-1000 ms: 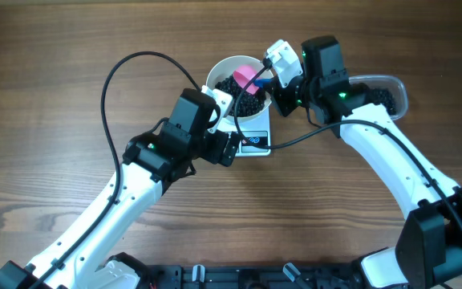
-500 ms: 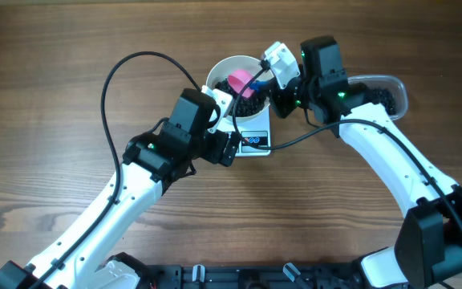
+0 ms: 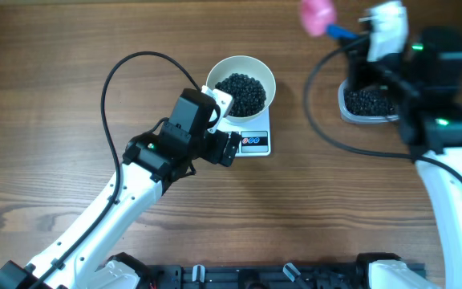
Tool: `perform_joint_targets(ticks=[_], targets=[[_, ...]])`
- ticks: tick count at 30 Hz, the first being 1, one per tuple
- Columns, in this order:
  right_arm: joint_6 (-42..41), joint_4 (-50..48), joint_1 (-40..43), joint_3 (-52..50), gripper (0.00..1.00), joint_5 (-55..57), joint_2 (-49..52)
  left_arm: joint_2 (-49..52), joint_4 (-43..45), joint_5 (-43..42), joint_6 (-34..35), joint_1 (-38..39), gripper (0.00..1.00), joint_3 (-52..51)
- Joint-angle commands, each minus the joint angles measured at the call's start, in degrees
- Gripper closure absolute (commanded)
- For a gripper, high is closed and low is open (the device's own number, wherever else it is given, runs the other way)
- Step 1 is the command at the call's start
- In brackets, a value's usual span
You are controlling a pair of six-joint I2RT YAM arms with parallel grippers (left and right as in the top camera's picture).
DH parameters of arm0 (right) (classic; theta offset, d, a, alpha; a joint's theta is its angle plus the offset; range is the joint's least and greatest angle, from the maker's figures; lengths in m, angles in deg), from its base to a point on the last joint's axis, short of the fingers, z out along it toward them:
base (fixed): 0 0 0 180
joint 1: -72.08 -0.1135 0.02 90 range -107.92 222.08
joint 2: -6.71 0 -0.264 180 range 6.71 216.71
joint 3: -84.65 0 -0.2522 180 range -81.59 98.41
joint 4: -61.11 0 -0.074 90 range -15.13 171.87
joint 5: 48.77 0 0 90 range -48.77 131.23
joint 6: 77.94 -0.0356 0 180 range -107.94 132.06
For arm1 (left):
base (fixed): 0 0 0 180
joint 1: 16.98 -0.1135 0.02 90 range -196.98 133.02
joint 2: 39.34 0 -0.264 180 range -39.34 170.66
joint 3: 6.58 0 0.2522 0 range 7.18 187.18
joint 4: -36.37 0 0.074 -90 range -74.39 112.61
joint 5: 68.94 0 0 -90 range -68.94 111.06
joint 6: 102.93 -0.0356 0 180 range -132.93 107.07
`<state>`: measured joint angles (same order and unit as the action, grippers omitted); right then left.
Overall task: Scoop item into bowl and weigh 150g on scale
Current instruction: 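Move the scoop back right to the bean tub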
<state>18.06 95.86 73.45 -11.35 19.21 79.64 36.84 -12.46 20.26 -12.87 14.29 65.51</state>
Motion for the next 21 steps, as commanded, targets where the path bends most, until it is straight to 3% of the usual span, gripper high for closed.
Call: perform_joint_targets(ticks=[1, 4, 12, 17, 19, 21], targets=[[-1.7, 3.4, 8.7, 0.6, 0.96, -0.5, -3.3, 0.1, 0.2, -0.5, -0.9, 0.0, 0.00, -0.4], [-1.7, 6.6, 13.0, 0.6, 0.96, -0.5, -3.4, 0.1, 0.2, -0.5, -0.9, 0.0, 0.00, -0.4], [-2.3, 2.6, 13.0, 0.6, 0.96, -1.6, -2.1, 0.1, 0.2, -0.5, -0.9, 0.0, 0.00, -0.4], [-23.5, -7.2, 13.0, 0.6, 0.96, -1.7, 1.7, 0.1, 0.2, -0.5, -0.9, 0.0, 0.00, -0.4], [-29.6, -13.6, 12.8, 0.6, 0.96, -1.8, 4.4, 0.1, 0.2, -0.5, -0.9, 0.0, 0.00, -0.4], [-30.3, -21.2, 11.4, 0.6, 0.96, -6.0, 7.9, 0.1, 0.2, -0.5, -0.9, 0.0, 0.00, -0.4]])
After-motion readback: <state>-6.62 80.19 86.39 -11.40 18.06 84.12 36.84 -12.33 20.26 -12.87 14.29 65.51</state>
